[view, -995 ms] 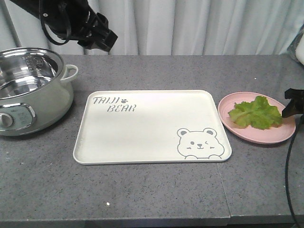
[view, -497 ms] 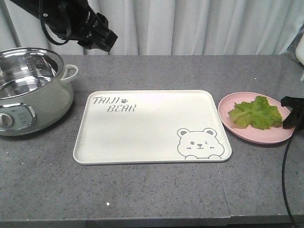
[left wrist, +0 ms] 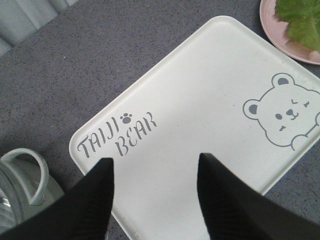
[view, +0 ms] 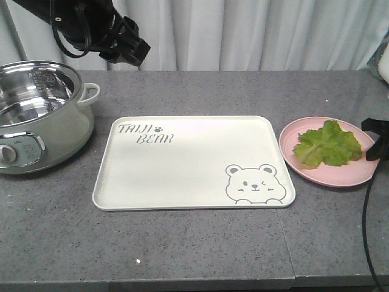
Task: Transfer vegetables to tray and serve
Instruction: 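Grasp the pink plate rim with the right gripper and lift it, then move the pink plate onto the tray center and release it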
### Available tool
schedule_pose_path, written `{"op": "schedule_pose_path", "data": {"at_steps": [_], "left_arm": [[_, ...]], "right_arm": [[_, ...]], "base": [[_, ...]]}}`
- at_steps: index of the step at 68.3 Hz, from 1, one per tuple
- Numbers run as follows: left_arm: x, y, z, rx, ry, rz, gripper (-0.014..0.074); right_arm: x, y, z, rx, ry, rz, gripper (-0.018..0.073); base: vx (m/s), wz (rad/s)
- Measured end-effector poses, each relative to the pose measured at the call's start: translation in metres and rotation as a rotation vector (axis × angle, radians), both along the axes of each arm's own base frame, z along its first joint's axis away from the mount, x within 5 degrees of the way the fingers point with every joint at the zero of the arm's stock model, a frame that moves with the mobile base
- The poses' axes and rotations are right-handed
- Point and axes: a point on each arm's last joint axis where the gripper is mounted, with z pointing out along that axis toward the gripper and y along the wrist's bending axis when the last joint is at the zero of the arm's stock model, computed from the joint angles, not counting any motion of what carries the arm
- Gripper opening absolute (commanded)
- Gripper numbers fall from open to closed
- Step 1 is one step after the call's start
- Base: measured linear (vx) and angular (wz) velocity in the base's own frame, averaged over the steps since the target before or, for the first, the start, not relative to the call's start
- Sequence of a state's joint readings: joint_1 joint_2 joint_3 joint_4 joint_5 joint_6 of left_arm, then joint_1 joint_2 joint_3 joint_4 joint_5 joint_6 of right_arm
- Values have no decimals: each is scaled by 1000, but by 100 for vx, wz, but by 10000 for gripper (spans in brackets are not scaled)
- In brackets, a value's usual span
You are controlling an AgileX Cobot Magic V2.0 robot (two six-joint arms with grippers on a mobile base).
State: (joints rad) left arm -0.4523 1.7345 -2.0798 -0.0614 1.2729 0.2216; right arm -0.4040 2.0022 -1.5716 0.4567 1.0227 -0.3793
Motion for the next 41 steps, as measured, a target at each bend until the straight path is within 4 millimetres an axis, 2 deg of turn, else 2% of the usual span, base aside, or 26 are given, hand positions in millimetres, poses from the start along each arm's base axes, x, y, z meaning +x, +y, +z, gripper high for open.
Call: {"op": "schedule_pose_path", "data": {"at_steps": [13,22,32,37,41], "left_arm": [[0,0,0,0,0,0,356],[0,0,0,0,0,0,356],[0,0,0,0,0,0,356],[0,0,0,-5,3,7,356],[0,0,0,-10,6,14,356]], "right_arm": [[-10,-11,29,6,-96,-29,-6],[-13,-7,46,37,-172,19,-6],[-8,20,62,122,-244,72,-4],[-3,39,66,149,-269,117,-3],[1,61,68,163,-276,173,-3]], "base": [[0,0],[0,0],[0,0],[0,0],[0,0]]}}
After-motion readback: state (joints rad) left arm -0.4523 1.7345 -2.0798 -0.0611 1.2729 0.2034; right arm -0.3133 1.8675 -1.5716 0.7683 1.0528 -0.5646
